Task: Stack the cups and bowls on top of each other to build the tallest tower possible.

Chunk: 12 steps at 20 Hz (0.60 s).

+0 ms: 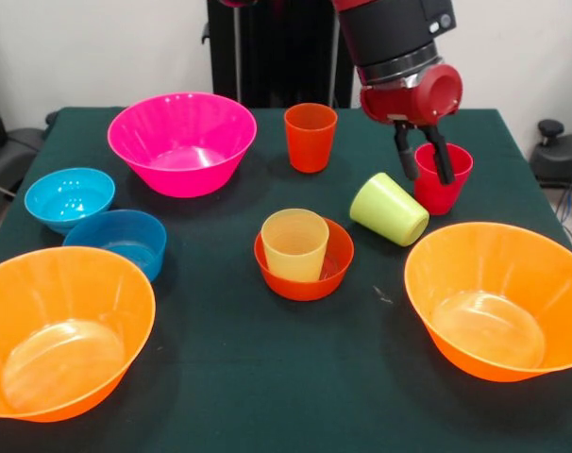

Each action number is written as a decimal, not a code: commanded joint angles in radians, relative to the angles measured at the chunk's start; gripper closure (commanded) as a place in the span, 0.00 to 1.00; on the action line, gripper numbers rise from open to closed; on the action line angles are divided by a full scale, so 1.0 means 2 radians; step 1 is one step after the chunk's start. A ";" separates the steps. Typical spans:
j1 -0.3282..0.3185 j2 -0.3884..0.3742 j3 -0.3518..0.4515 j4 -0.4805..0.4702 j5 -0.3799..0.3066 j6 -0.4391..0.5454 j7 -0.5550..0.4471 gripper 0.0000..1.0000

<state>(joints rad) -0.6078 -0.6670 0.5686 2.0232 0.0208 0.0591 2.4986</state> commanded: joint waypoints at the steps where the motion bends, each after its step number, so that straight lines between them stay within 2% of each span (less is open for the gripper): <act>1: -0.024 -0.013 0.021 0.033 -0.035 0.068 -0.021 0.00; 4: -0.040 -0.019 0.033 0.044 -0.037 0.074 -0.023 0.00; 10: -0.065 -0.002 0.040 0.040 -0.051 0.080 -0.037 0.00; 12: -0.065 0.002 0.037 0.041 -0.056 0.074 -0.035 0.00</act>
<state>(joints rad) -0.7188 -0.6952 0.5966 2.0539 -0.0122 0.0729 2.4986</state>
